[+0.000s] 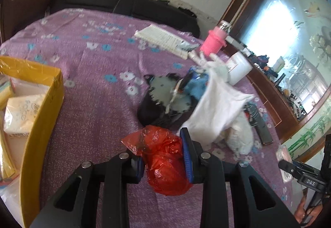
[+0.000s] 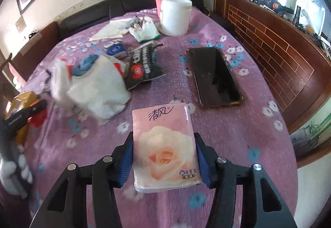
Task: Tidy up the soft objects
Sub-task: 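Grasp the red plastic bag with the left tool while the right tool grasps the pink tissue pack, then drop the red bag and pink tissue pack into the yellow tray with both tools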
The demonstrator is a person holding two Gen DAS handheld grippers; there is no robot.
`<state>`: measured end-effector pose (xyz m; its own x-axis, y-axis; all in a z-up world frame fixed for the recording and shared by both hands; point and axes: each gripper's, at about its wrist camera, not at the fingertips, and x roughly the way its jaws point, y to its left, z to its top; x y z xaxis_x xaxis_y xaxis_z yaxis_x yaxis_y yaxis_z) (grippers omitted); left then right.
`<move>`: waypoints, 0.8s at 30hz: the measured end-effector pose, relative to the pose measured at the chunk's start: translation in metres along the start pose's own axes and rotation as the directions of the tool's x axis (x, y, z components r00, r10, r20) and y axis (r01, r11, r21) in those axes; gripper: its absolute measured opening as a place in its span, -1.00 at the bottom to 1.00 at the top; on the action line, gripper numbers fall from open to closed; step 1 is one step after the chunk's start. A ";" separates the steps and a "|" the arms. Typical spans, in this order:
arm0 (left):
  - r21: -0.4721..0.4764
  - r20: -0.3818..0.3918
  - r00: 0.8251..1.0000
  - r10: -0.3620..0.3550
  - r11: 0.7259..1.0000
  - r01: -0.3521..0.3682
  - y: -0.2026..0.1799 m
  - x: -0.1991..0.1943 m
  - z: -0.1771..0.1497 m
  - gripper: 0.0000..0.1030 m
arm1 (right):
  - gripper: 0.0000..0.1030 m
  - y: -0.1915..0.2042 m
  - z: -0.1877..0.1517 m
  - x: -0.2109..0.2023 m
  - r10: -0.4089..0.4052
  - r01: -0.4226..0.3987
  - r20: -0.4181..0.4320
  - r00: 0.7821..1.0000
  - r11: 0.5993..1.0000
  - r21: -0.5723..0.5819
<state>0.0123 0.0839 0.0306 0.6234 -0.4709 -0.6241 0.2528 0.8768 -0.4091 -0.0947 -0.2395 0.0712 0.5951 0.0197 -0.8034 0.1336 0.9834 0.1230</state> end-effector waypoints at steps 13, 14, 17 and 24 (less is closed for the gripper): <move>0.010 0.067 0.996 0.061 0.998 -0.062 0.044 -0.154 -0.009 -0.43 | 0.12 0.153 0.007 -0.001 0.284 -0.286 -0.040 0.958 0.934 -0.215; 0.003 0.063 0.993 0.098 0.995 -0.098 0.056 -0.161 -0.006 -0.43 | 0.12 0.174 0.007 0.000 0.310 -0.313 -0.052 0.949 0.918 -0.243; -0.010 0.041 0.968 0.247 0.969 -0.247 0.098 -0.176 0.002 -0.43 | 0.13 0.227 0.008 0.003 0.379 -0.389 -0.094 0.920 0.867 -0.310; -0.177 -0.106 0.936 0.335 0.920 -0.350 0.202 -0.159 0.018 -0.43 | 0.14 0.345 -0.001 0.031 0.440 -0.505 -0.247 0.863 0.746 -0.435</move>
<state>-0.0223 0.3378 0.0594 0.5900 -0.1571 -0.7920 -0.1160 0.9542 -0.2757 -0.0305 0.1008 0.0884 0.3772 0.4945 -0.7831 -0.5450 0.8021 0.2440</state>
